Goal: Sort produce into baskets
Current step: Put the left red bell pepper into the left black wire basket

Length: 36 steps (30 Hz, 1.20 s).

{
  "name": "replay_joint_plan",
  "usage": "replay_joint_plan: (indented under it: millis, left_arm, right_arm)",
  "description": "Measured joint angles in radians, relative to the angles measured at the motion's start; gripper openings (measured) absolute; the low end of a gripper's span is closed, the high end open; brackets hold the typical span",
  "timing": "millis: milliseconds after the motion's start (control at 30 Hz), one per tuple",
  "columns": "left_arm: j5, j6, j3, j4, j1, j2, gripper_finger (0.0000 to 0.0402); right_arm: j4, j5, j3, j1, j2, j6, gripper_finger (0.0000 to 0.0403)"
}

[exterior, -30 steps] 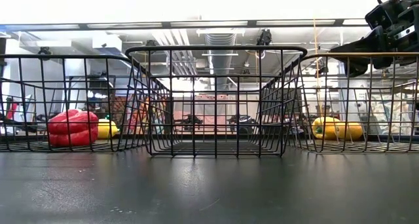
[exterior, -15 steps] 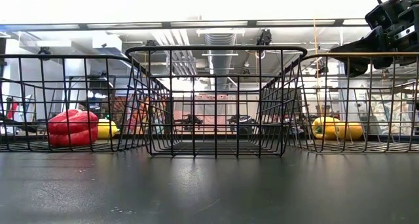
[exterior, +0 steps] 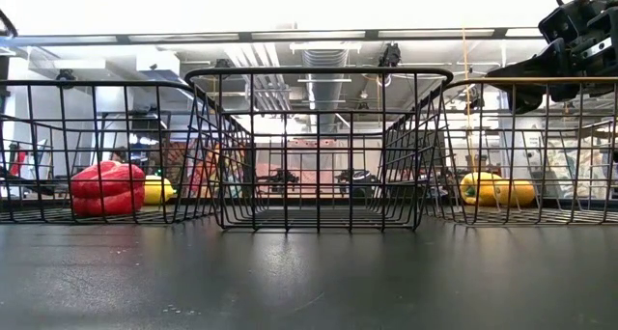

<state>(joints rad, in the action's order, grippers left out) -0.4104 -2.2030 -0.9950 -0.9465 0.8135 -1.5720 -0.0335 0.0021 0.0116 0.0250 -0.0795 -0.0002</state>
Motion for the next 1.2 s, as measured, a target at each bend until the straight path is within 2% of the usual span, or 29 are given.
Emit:
replay_joint_plan:
  millis: [333,600,900,1200]
  left_arm:
    - [0.0,0.021,0.02,0.033,-0.002,-0.049,0.0352]
    - [0.041,-0.035,0.159,0.311,-0.003,-0.052,0.0352]
    - [0.081,-0.032,0.161,0.34,-0.004,-0.052,0.0351]
    - [0.037,0.006,0.139,0.358,-0.004,-0.052,0.0304]
  right_arm:
    - [0.0,0.0,0.0,0.0,0.0,0.0,0.0011]
    - [0.0,0.0,0.0,0.0,0.0,0.0,0.0011]
    - [0.0,0.0,0.0,0.0,0.0,0.0,0.0011]
    - [0.0,0.0,0.0,0.0,0.0,0.0,0.0011]
